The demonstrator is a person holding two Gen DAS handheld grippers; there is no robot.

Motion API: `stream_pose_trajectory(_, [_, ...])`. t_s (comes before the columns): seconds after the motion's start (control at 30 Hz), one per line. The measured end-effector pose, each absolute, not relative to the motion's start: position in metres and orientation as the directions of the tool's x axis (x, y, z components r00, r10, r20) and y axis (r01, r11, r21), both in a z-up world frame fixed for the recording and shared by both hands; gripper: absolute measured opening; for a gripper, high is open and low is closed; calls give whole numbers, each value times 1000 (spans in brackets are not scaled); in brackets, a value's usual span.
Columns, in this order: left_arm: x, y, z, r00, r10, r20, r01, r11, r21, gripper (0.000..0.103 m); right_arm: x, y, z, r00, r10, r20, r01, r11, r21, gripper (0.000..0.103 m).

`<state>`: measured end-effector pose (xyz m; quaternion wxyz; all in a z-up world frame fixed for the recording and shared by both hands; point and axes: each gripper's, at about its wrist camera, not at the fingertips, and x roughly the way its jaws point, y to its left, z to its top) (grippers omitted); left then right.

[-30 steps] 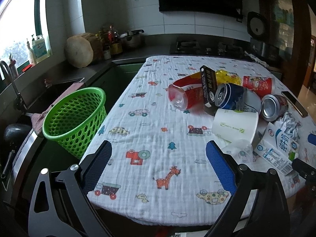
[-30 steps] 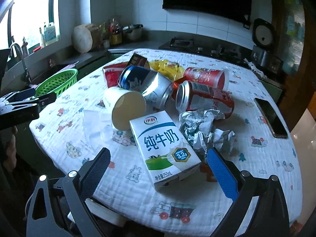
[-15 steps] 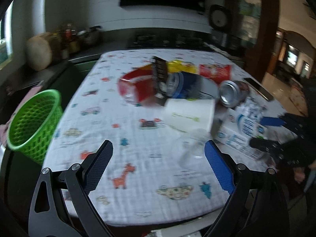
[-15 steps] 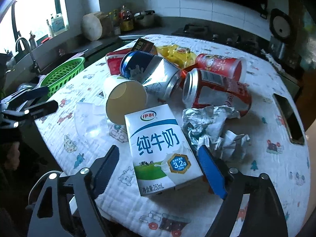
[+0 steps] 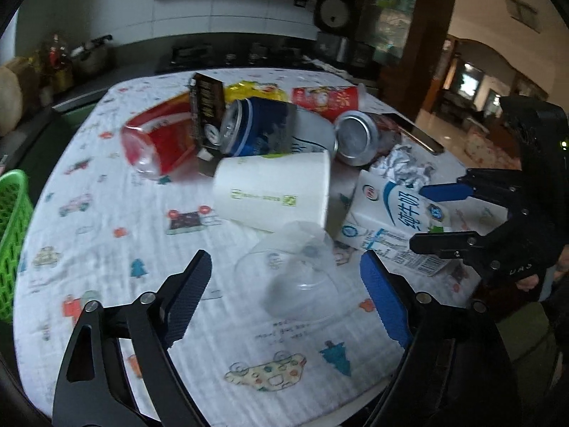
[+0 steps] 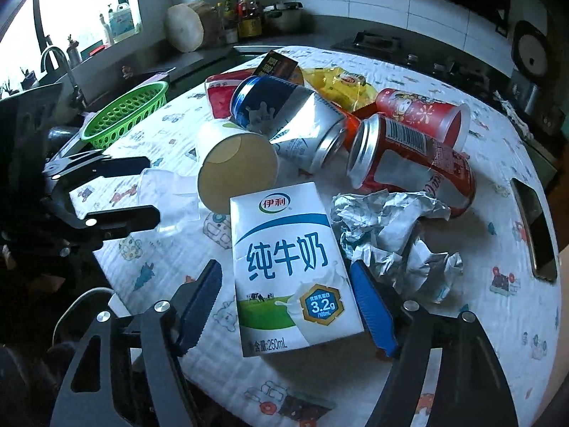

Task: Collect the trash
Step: 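Grasp the clear plastic cup with the left tool while the right tool grasps the milk carton, then carry the plastic cup into the green basket and open the left tool while the right carries the carton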

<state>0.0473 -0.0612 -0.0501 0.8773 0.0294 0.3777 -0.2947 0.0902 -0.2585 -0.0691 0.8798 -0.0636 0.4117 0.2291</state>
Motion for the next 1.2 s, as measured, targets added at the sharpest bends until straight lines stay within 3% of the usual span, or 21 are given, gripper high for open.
stream_pose_trajectory(0.23, [55, -69, -59, 494, -521, -696, 573, 798, -190, 64, 90, -258, -67, 513, 359, -780, -493, 867, 74, 71])
stream_pose_trajectory(0.57, [54, -69, -59, 485, -534, -692, 591, 784, -191, 63, 89, -249, -66, 494, 357, -793, -522, 851, 58, 70])
stream_pose_trajectory(0.8, [54, -63, -59, 488, -518, -702, 569, 799, -194, 73, 103, -234, -76, 493, 315, -811, -521, 853, 15, 70])
stream_pose_trajectory(0.93, [52, -65, -61, 479, -521, -706, 582, 791, -189, 73, 104, -231, -79, 498, 292, -817, -525, 851, -16, 64])
stream_pose_trajectory(1.03, [52, -66, -64, 464, -539, -703, 595, 777, -203, 64, 102, -233, -79, 491, 300, -818, -523, 852, -1, 64])
stream_pose_trajectory(1.2, [44, -61, -59, 482, -543, -687, 594, 780, -200, 63, 93, -234, -73, 486, 312, -816, -527, 850, 11, 63])
